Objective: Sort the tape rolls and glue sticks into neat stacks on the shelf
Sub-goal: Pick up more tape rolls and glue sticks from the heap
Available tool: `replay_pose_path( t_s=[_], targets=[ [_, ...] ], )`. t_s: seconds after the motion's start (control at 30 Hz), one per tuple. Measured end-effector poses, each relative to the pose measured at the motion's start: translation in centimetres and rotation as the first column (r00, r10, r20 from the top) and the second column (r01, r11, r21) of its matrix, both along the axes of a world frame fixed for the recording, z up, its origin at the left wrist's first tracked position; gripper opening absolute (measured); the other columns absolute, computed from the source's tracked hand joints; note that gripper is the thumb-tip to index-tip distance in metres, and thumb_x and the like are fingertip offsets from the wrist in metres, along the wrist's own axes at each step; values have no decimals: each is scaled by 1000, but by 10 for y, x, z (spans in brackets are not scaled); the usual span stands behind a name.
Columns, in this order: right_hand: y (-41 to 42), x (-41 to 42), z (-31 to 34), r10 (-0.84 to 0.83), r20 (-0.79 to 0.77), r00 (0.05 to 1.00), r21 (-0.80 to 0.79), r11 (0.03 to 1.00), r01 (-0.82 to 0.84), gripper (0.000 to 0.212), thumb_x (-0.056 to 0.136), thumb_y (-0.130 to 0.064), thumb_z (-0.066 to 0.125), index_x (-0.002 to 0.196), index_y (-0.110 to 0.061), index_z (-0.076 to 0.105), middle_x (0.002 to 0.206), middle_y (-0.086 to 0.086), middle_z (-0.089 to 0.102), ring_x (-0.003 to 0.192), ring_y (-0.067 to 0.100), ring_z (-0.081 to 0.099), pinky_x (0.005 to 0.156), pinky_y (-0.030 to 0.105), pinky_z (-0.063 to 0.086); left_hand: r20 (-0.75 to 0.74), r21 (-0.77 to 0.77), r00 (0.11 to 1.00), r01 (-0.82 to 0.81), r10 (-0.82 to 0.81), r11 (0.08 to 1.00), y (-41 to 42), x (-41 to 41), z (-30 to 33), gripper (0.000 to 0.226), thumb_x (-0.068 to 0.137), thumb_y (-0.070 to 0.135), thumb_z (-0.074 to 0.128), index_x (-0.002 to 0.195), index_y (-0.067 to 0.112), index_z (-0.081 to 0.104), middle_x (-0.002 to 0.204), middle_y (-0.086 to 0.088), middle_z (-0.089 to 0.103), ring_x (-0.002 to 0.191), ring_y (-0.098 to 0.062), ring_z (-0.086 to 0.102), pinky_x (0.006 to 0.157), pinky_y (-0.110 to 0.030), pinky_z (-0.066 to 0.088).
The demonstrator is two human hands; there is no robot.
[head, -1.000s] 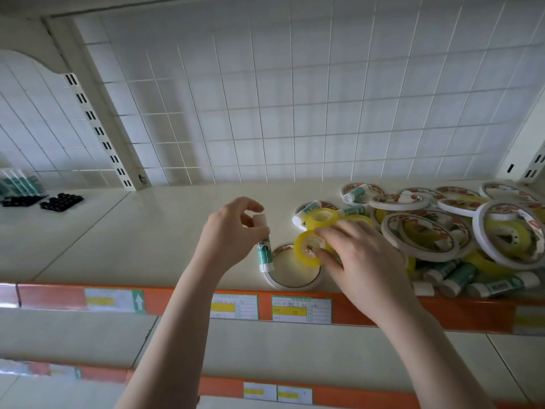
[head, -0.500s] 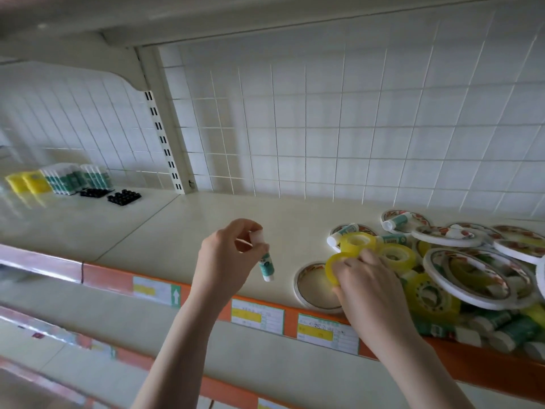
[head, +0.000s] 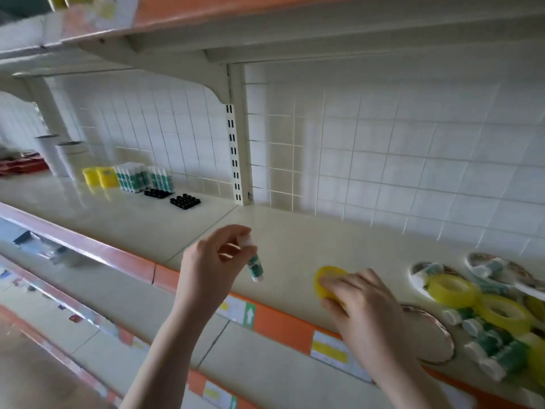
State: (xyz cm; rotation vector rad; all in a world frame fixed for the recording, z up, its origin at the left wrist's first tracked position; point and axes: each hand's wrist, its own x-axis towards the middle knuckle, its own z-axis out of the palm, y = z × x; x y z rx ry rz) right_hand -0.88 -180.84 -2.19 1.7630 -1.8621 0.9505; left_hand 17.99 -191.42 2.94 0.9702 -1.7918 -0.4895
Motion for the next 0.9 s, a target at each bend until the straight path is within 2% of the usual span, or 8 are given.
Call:
replay_pose_path(
  t_s=[0.17,0.23,0.33,0.47,0.53,0.6,0.77,0.9],
  targets=[
    [-70,78,5,38,-16,999,-34,999,-39,11,64,-22,66,74,-18,69,68,-6,64,68,23,55,57,30,51,-30,-34,998,-50,49,998,-64,84,2,38,71,9,77,80,42,60,77,32,63,66,7,60,63,-1,40],
    [-102,112,7,20,-21,1000,-41,999,-21,9,65,-17,74,72,-17,69,66,-6,63,66,23,54,56,29,49,-29,-42,998,-55,54,998,-96,120,5,37,70,10,77,80,42,61,78,31,63,66,7,61,64,-3,42],
    [-150,158,11,-9,-5,1000,-26,1000,9,26,55,-11,88,73,-17,70,64,-5,63,65,24,54,56,30,46,-13,-58,998,-55,54,997,-145,171,8,34,71,11,77,81,40,62,75,28,64,66,6,61,65,-6,45],
    [-209,211,19,-5,32,999,-32,999,6,26,55,-9,88,75,-15,71,68,-3,66,66,26,54,56,31,51,19,-57,999,-40,41,998,-205,227,13,34,71,11,76,82,40,61,73,31,63,66,5,60,65,-7,45],
    [-239,231,22,3,41,999,-36,999,-2,28,54,-7,88,75,-13,71,66,-2,66,65,27,55,56,32,51,33,-59,998,-44,46,997,-233,247,16,32,71,11,77,82,38,63,67,26,63,65,4,60,65,-10,46],
    [-268,245,24,28,29,999,-22,999,-27,29,52,-6,88,75,-12,71,65,-1,65,64,28,55,57,35,52,48,-52,998,-43,45,998,-260,262,17,27,71,12,77,85,32,67,66,22,63,66,3,60,66,-11,46],
    [-334,259,30,43,-15,999,41,998,-43,27,53,-8,88,72,-15,70,65,-4,66,65,27,58,57,38,51,90,-56,996,-23,28,998,-328,272,20,22,71,13,77,89,25,71,66,21,61,64,8,58,62,-4,40],
    [-379,251,35,44,-63,997,60,997,-40,25,54,-8,86,70,-15,69,61,-4,64,65,27,55,57,35,48,144,-71,989,27,-17,997,-382,257,24,19,72,14,76,87,23,70,66,22,59,62,7,57,64,-11,43]
  ],
)
